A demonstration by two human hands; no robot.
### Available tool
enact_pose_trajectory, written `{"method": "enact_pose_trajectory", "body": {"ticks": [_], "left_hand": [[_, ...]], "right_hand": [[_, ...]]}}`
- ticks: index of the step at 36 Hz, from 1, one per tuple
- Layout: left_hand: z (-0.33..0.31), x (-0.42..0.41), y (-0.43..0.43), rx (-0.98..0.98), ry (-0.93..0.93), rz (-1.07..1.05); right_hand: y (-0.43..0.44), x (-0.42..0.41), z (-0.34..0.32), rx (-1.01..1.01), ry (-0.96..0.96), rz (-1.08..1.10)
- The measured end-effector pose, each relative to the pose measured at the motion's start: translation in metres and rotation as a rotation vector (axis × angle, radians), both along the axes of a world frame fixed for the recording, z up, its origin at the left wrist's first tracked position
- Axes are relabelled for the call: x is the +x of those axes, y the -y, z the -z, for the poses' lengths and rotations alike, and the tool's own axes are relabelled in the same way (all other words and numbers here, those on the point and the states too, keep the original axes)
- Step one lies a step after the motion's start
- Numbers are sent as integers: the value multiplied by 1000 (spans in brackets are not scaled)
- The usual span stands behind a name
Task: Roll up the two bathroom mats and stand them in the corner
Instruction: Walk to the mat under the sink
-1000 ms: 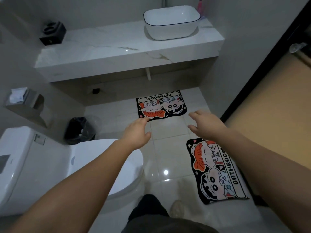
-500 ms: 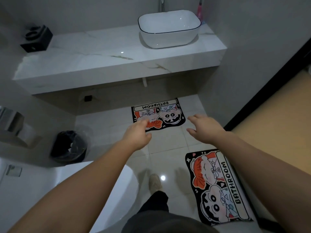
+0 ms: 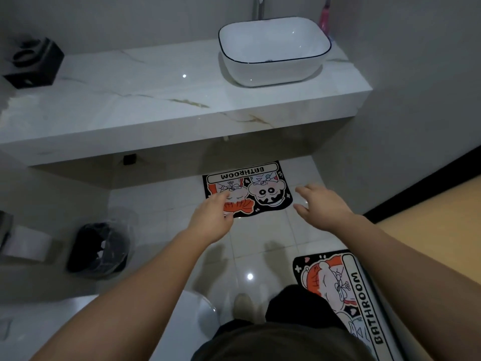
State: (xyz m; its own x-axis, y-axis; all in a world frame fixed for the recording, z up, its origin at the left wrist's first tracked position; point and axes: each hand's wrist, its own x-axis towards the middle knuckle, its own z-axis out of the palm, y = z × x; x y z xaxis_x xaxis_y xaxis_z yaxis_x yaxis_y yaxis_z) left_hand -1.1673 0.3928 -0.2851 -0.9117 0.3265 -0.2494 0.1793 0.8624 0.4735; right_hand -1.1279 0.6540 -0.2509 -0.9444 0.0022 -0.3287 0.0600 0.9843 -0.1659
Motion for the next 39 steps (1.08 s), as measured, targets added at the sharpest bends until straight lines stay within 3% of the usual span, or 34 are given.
{"method": "enact_pose_trajectory", "body": {"ticks": [25,39], "left_hand": [[20,-171,-77,-39,123,-149],[31,-214,-53,-75,191,-260]], "right_hand": [[-81,-228,48,-31,119,-166],[-50,-304,86,-43,191,-353]]}}
